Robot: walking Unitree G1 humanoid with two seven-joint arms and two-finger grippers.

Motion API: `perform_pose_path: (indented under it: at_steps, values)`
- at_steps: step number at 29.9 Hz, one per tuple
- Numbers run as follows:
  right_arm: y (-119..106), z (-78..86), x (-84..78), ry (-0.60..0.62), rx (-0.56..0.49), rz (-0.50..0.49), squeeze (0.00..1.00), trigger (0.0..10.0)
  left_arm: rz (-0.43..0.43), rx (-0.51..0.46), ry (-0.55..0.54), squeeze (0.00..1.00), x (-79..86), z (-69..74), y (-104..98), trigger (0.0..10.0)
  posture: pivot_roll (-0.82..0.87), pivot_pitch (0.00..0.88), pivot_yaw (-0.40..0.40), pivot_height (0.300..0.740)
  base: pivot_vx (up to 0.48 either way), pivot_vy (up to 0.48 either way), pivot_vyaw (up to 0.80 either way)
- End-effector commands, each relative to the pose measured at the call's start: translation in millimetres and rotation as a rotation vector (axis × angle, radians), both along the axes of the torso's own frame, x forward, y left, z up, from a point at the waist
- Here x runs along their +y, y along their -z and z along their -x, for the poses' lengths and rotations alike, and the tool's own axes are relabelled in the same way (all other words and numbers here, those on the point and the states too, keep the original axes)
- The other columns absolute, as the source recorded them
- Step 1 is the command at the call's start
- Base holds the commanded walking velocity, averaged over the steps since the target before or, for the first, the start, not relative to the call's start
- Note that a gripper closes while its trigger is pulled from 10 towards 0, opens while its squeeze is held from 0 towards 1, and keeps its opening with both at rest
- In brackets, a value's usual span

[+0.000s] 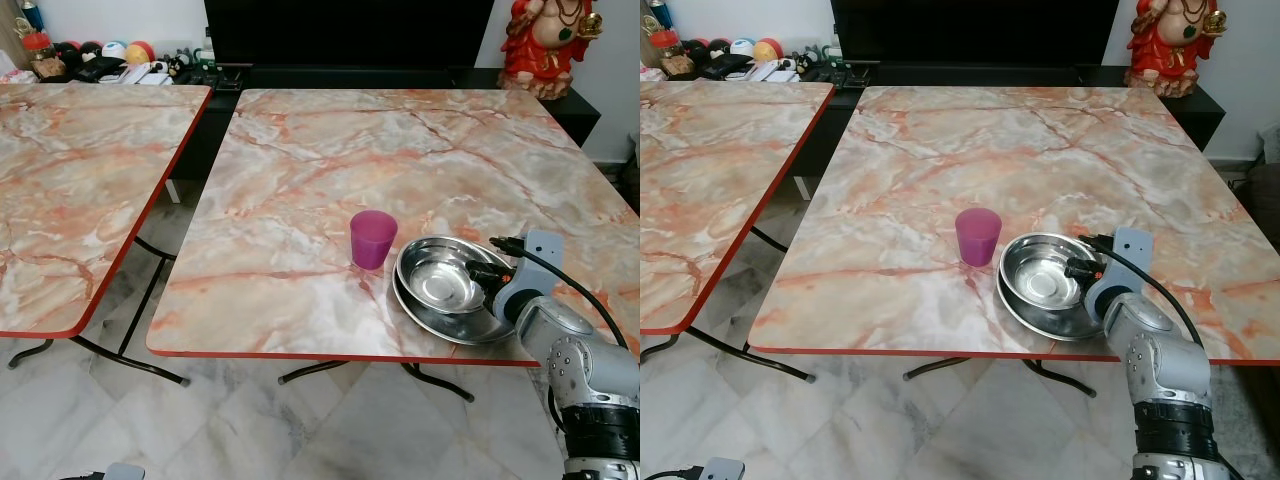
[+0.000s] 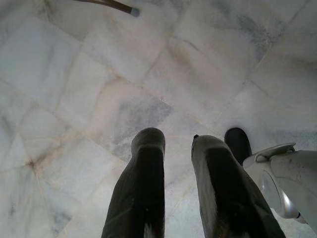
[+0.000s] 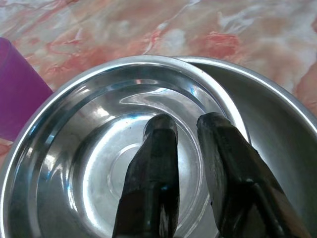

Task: Setting the table

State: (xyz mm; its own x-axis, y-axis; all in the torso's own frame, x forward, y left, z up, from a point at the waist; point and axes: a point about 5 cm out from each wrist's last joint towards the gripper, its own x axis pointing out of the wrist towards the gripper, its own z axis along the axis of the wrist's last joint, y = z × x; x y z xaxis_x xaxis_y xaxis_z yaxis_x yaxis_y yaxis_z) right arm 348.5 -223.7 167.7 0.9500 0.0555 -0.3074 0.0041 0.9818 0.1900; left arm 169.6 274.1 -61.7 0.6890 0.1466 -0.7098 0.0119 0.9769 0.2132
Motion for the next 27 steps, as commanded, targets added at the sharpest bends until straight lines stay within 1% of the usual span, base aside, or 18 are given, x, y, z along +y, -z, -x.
perform_pose_path:
  at_steps: [1,18,27]
  values:
    - [2,1.1,-7.2,0.035,0.020,0.004,0.00,10.0,0.002,0.031,0.009,0.00,-0.1,8.0,4,10.0,-0.05,0.153,0.026,0.740,0.000,0.000,0.00]
    - [-4,0.0,-13.1,0.063,0.004,0.017,0.00,10.0,-0.001,0.028,0.007,0.00,0.5,7.8,4,10.0,-0.05,0.152,0.025,0.740,0.000,0.000,0.00]
    - [-8,-1.2,-13.7,0.067,-0.011,0.023,0.00,10.0,-0.001,0.028,0.006,0.00,0.1,7.8,4,10.0,-0.04,0.152,0.024,0.740,0.000,0.000,0.00]
